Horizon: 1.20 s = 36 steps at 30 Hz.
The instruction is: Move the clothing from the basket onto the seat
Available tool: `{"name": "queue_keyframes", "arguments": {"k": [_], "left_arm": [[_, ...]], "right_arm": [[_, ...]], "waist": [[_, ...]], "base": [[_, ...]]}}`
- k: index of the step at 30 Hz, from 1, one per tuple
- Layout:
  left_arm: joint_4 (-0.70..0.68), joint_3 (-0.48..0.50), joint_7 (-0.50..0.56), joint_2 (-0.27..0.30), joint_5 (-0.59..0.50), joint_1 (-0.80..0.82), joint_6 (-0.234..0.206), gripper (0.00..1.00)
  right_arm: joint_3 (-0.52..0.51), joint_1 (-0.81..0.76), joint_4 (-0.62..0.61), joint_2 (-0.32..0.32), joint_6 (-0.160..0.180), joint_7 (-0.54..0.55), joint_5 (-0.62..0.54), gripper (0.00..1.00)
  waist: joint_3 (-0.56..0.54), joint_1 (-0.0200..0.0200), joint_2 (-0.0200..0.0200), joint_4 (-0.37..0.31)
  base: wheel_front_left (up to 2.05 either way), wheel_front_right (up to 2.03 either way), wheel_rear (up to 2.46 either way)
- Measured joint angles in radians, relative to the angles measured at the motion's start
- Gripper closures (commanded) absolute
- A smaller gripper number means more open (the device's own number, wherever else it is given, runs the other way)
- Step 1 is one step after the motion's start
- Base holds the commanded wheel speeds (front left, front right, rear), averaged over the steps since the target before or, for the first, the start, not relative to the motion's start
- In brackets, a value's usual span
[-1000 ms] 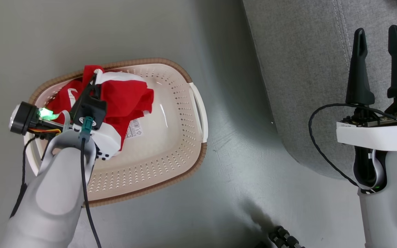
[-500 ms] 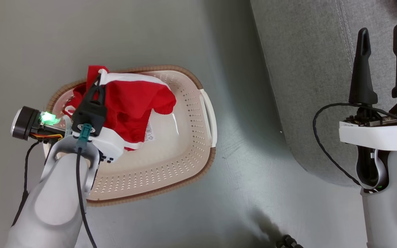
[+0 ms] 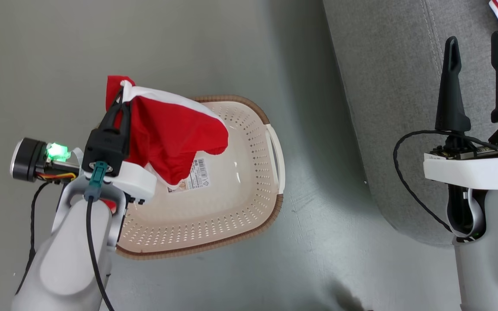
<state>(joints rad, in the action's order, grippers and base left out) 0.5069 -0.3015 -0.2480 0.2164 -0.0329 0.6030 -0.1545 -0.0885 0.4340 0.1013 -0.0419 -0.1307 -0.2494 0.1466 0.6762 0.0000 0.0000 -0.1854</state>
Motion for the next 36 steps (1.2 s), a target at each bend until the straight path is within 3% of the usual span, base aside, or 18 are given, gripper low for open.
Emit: {"name": "queue_keyframes", "arguments": {"k": [36], "left_arm": [[-0.181, 0.047, 0.0, -0.032, 0.098, -0.129, -0.015, 1.0]], "right_arm": [[0.005, -0.03, 0.038, -0.036, 0.0, 0.0, -0.079, 0.0]], "waist": [[-0.226, 0.0, 0.0, 0.109]], "base": [[0.0, 0.0, 0.0]]}}
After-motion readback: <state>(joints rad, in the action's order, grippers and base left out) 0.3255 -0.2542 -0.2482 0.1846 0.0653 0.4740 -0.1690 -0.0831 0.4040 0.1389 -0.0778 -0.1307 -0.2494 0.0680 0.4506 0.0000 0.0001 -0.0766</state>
